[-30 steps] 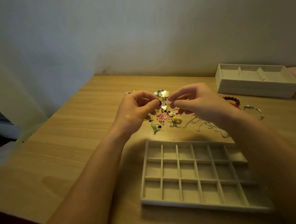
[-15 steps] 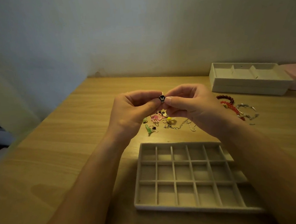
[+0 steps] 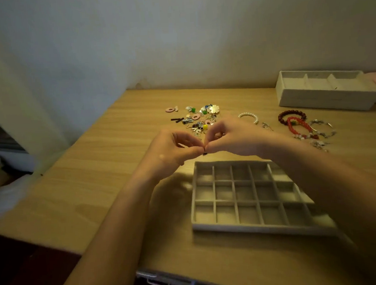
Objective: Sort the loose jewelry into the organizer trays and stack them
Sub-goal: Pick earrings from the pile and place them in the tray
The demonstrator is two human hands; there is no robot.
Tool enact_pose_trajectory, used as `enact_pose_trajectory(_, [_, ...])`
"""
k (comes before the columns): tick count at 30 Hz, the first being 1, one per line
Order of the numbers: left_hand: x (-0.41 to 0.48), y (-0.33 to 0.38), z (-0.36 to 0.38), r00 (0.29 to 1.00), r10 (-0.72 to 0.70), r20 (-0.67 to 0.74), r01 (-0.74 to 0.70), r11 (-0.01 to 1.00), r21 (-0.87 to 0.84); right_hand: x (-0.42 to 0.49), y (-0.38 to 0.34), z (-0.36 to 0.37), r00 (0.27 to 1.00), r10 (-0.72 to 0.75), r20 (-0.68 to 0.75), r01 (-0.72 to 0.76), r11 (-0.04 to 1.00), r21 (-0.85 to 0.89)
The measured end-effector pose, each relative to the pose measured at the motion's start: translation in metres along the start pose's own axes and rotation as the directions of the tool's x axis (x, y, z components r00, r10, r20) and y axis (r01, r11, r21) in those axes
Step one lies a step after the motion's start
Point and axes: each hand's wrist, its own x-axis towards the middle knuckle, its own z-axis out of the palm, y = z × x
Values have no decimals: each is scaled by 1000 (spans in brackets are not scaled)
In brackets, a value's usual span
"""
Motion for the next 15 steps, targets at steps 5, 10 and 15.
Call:
enact_pose_trajectory(5, [-8,-21,2,996,-75,52,74,997,22,-2,3,17,997,50,53,-40,983,-182])
enact_pose_trajectory(10, [-11,-32,9,986,-149,80,157,982,-104,-4,-4,23,1000,17,19,-9,925,-379])
enact_pose_trajectory(15, [-11,-33,8,983,-154,103,171,968,-186,-7,-10,33,999,37,-9,-37,873,-487])
